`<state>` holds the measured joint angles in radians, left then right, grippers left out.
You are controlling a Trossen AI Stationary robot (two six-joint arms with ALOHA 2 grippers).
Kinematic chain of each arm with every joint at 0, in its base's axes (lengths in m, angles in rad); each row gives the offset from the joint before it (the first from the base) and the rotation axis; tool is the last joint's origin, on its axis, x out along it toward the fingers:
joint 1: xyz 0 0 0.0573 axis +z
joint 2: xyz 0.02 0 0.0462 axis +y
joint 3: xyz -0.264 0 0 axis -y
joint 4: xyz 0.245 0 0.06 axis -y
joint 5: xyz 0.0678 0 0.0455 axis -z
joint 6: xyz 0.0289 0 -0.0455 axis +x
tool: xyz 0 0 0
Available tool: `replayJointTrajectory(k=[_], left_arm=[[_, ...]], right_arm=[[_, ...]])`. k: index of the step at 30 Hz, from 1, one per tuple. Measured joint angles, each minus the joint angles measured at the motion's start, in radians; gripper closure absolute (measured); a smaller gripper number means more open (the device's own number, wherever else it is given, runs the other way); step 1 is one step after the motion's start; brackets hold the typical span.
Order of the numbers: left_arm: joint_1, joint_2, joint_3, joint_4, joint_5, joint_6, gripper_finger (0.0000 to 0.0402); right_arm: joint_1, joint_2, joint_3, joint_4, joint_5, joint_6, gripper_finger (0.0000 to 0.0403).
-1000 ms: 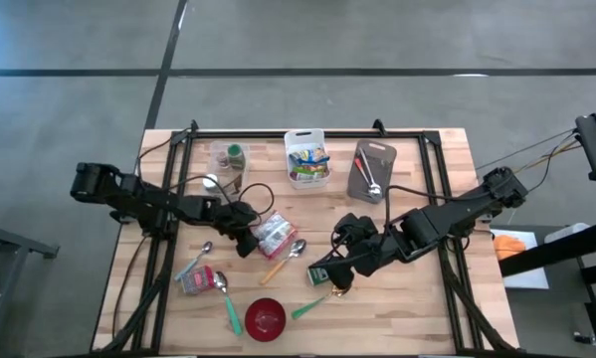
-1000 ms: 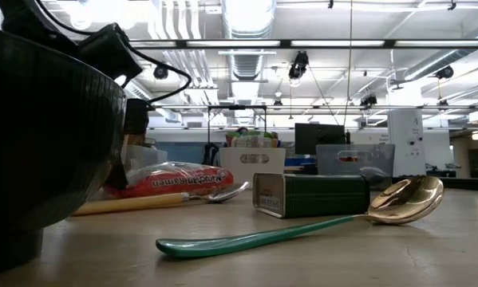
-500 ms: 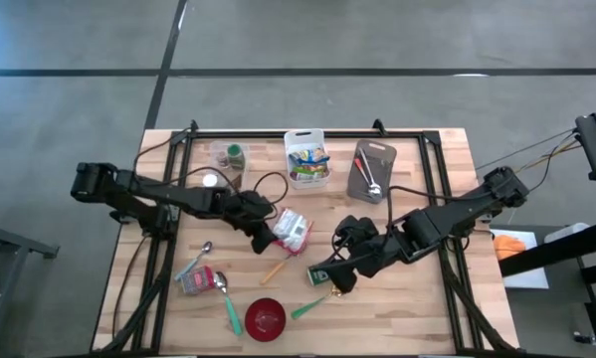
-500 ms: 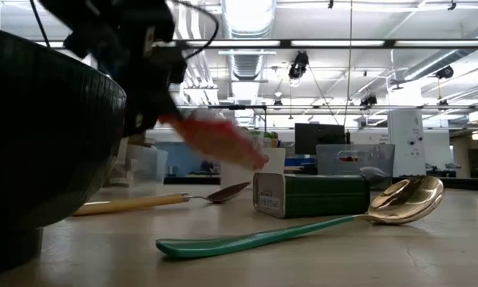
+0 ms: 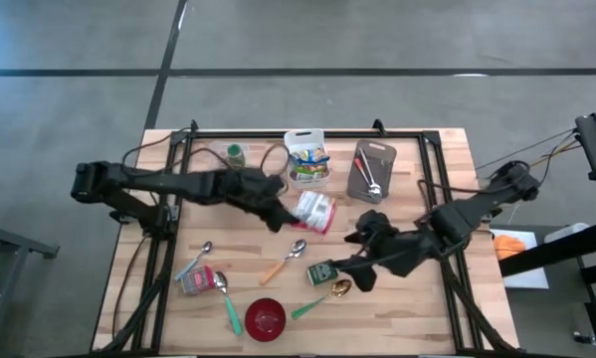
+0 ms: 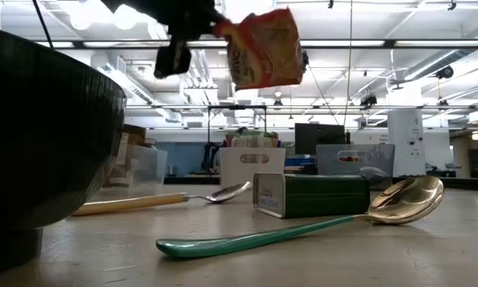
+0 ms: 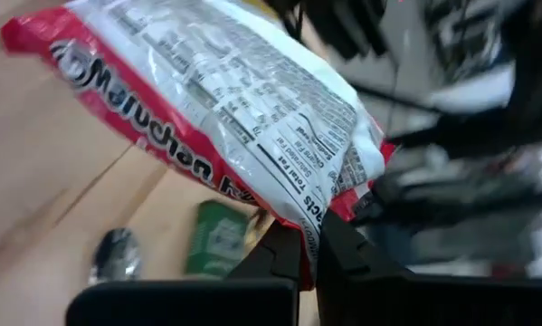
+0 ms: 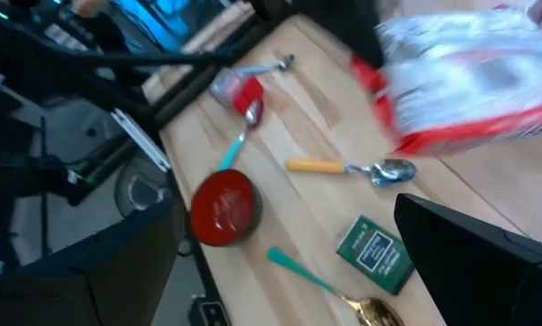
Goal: Pick & Place Food Item
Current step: Put the red noodle pack into the white bin
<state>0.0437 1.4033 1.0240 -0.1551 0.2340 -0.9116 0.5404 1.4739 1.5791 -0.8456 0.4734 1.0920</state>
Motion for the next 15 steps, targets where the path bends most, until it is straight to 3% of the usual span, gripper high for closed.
replayJointTrajectory(k=[6, 15], left_arm=[[0.161, 0.0, 0.123, -0.081, 0.092, -0.128, 0.04], [0.397, 0.0, 0.231, -0.219, 0.221, -0.164, 0.04]], right_arm=[[0.029, -0.057, 0.0, 0.0, 0.028, 0.0, 0.0005], [0.045, -0.105, 0.0, -0.013, -0.006, -0.04, 0.0005]])
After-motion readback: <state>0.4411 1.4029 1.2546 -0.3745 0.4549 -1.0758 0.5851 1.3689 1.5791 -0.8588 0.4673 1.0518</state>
